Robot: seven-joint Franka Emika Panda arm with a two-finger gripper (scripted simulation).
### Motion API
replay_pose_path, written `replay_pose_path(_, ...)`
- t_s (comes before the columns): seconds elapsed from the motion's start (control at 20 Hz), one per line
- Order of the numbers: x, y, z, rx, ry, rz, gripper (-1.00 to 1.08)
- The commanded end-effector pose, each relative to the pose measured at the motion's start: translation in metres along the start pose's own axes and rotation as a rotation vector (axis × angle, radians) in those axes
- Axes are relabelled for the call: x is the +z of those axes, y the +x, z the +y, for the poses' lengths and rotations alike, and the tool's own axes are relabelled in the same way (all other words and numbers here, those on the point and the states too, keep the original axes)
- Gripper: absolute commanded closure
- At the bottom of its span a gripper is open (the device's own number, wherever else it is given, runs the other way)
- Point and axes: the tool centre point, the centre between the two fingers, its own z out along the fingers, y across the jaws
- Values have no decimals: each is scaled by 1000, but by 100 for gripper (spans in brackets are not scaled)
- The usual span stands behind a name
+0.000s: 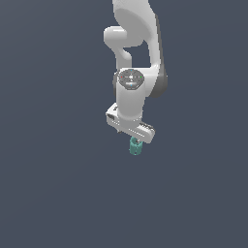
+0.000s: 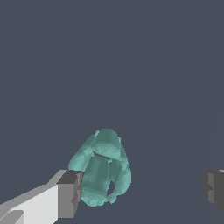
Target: Pick up the object and move it to a goal position.
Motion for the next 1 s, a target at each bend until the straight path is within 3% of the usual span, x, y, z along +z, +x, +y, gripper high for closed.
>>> replay_pose_path(0.0,1,-1,-2,65,0,1,-92)
replay_pose_path(0.95,8,-9,-17,550,3,9,-92)
